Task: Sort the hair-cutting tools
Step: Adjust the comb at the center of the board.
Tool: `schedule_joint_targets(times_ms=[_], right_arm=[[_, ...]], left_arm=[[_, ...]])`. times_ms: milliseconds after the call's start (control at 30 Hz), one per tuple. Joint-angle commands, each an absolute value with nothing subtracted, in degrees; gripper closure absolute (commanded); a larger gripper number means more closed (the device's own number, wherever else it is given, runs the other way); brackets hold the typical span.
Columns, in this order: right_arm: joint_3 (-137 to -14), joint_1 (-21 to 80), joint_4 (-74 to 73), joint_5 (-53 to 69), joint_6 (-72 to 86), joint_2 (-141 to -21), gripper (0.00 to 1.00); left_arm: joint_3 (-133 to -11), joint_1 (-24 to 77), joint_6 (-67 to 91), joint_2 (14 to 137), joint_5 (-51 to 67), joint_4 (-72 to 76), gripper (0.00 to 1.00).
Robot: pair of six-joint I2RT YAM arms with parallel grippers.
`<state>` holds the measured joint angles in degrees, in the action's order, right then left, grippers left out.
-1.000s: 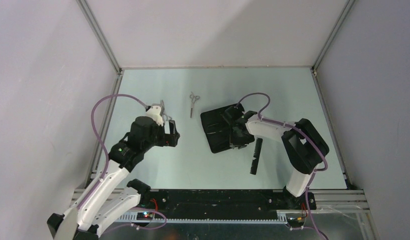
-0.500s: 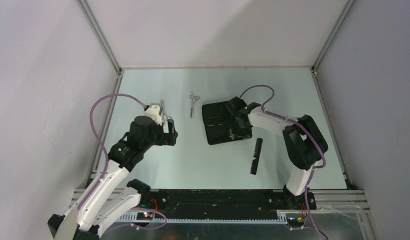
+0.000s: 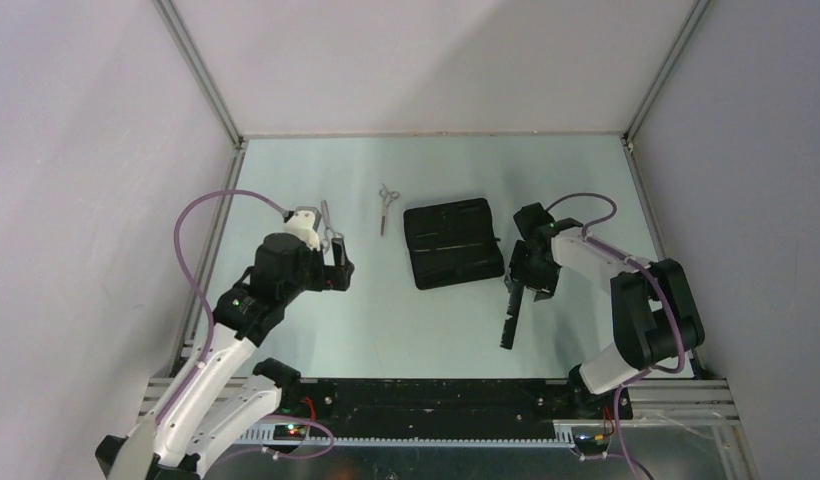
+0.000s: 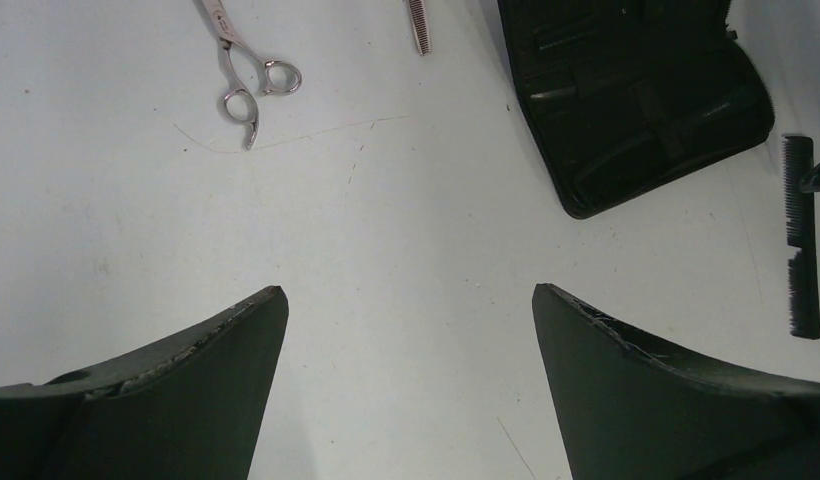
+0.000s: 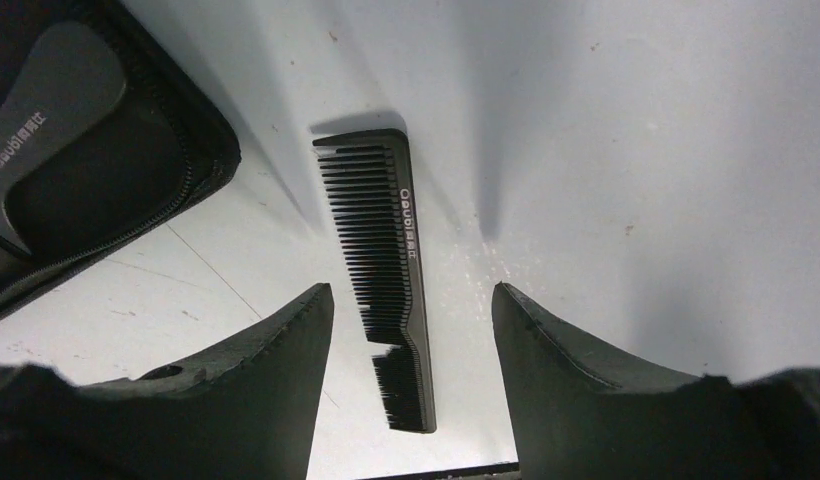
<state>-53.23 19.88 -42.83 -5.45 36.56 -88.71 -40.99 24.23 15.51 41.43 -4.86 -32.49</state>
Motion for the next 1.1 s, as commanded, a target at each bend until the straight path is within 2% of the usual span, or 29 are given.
schedule_joint_targets(times_ms=[0,267,367,467,600,733,1067], right_arm=[[-52.9,19.4,-40.1,-2.4,34.0,-89.4,0.36],[-51.9,20.5,-38.3,-2.9,31.4,-93.8,0.43],[-51.9,23.1,-38.9,-3.8,30.4,-95.3,0.52],[-51.9,26.2,-39.1,-4.3,28.0,-95.4,0.65],[-53.4,34.9,-39.2,-4.2,22.9,-95.9,0.73],[-57.8,42.9,-39.7,-3.8,17.8,-99.2,0.78],[-76.6,59.8,-42.5,-4.1,2.6,-112.0,0.78]], left_arm=[[-40.5,23.7,16.1,40.7,-4.5,-31.1,0.00],[-40.4,23.5,16.2,40.8,-4.3,-31.2,0.00],[-40.4,23.5,16.2,40.8,-4.4,-31.3,0.00],[-40.4,23.4,16.2,40.8,-4.5,-31.4,0.00],[-40.4,23.4,16.2,40.8,-4.4,-31.3,0.00],[-40.3,23.4,16.2,40.8,-4.3,-31.2,0.00],[-39.4,23.4,17.7,39.4,-3.7,-30.9,0.00]])
